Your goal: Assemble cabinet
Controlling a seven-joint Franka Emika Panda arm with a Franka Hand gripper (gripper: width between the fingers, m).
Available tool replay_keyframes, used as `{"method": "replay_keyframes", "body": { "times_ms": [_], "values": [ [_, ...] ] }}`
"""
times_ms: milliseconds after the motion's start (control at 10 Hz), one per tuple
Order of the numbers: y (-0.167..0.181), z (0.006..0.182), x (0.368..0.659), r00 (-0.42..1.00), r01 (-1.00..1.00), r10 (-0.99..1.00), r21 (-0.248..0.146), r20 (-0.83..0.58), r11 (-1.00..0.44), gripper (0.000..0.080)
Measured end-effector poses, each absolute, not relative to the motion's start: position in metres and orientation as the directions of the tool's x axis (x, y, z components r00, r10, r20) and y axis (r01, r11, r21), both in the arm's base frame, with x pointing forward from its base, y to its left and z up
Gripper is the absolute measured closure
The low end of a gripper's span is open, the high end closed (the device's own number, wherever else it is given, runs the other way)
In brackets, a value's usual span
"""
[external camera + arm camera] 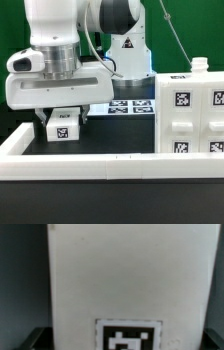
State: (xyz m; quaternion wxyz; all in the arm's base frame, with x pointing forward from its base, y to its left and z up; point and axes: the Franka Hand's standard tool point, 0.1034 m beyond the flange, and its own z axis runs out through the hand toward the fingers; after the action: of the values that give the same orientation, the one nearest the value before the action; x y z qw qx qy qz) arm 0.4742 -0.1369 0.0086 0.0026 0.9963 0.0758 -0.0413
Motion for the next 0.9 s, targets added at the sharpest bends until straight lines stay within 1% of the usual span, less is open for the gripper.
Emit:
{"method": "replay_keyframes", "body": {
  "times_ms": [400, 500, 600, 700, 800, 900],
  "values": [
    [-0.137, 0.009, 0.474, 0.985, 0.152, 0.151, -0.001, -0.083, -0.988, 0.0244],
    [-0.135, 0.012, 0.477, 0.985, 0.154, 0.153, -0.002, -0.08, -0.988, 0.0243],
    [-0.124, 0.029, 0.485, 0.987, 0.121, 0.122, -0.018, -0.102, -0.993, 0.0243],
    [-0.108, 0.061, 0.502, 0.988, 0.112, 0.115, -0.033, -0.105, -0.993, 0.0243],
    [-0.093, 0.084, 0.519, 0.987, 0.109, 0.113, -0.038, -0.116, -0.993, 0.0243],
    [-0.085, 0.097, 0.531, 0.988, 0.113, 0.116, -0.036, -0.104, -0.993, 0.0243]
  ]
}}
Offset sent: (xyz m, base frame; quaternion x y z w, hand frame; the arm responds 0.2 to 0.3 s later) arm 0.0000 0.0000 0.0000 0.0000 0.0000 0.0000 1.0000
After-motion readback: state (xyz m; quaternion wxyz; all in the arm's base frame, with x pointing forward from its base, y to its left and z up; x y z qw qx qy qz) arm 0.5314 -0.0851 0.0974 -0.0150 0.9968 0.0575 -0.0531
